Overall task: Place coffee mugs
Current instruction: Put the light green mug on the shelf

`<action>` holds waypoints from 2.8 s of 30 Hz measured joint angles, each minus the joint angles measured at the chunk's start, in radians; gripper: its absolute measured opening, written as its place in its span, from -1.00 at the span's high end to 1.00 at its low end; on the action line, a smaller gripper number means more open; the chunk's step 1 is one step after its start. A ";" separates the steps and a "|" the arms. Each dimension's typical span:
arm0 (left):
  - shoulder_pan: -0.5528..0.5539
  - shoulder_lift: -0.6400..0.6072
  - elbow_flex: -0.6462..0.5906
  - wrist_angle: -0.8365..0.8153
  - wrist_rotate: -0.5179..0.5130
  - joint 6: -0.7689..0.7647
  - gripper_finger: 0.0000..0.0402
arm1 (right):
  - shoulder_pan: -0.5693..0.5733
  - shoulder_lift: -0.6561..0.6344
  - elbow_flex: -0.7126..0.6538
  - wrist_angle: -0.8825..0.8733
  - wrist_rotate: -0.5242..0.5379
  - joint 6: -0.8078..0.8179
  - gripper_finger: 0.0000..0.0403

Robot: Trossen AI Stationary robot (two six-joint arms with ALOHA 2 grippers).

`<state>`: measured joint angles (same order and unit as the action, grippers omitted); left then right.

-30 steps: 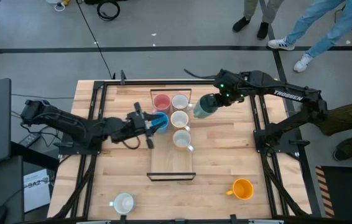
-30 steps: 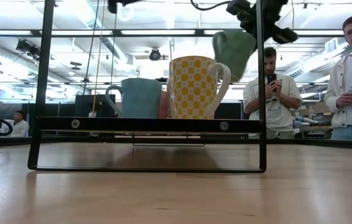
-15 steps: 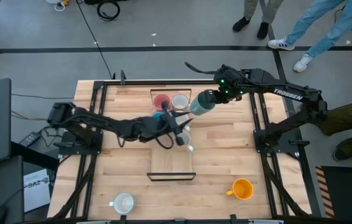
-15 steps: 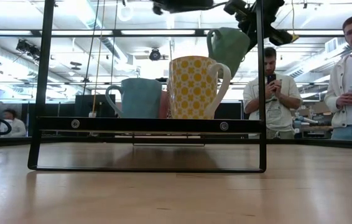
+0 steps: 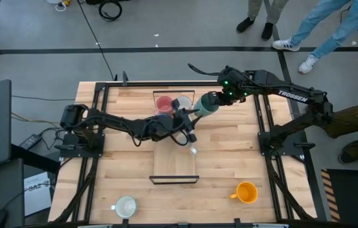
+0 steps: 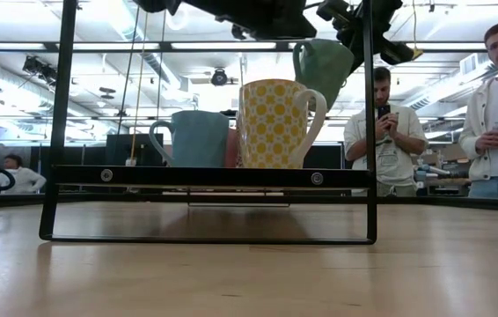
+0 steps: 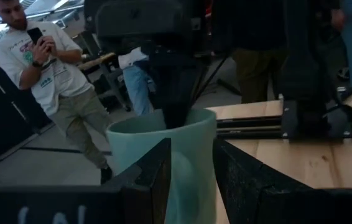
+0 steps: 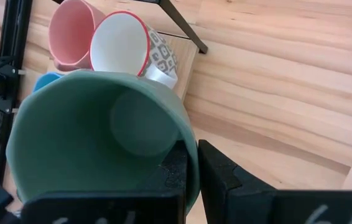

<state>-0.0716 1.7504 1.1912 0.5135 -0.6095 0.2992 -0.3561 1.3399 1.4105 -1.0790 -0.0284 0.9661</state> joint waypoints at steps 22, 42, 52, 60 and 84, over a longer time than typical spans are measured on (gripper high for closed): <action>0.025 0.000 0.000 -0.057 -0.007 -0.060 0.37 | 0.000 0.000 0.000 0.012 -0.019 -0.025 0.87; 0.025 0.000 0.000 -0.056 -0.032 -0.064 0.69 | 0.000 0.000 0.000 0.011 -0.015 -0.023 0.87; 0.025 0.000 0.000 -0.056 -0.026 -0.059 0.70 | 0.000 0.000 0.000 0.007 -0.022 -0.034 0.73; 0.025 0.000 0.000 -0.056 -0.024 -0.059 0.70 | 0.000 0.000 0.000 0.012 -0.022 -0.031 0.60; 0.025 0.000 0.000 -0.056 -0.026 -0.060 0.70 | -0.020 -0.019 0.000 0.012 -0.054 -0.162 0.43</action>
<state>-0.0471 1.7500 1.1908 0.4572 -0.6350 0.2390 -0.3763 1.3213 1.4105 -1.0668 -0.0826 0.8044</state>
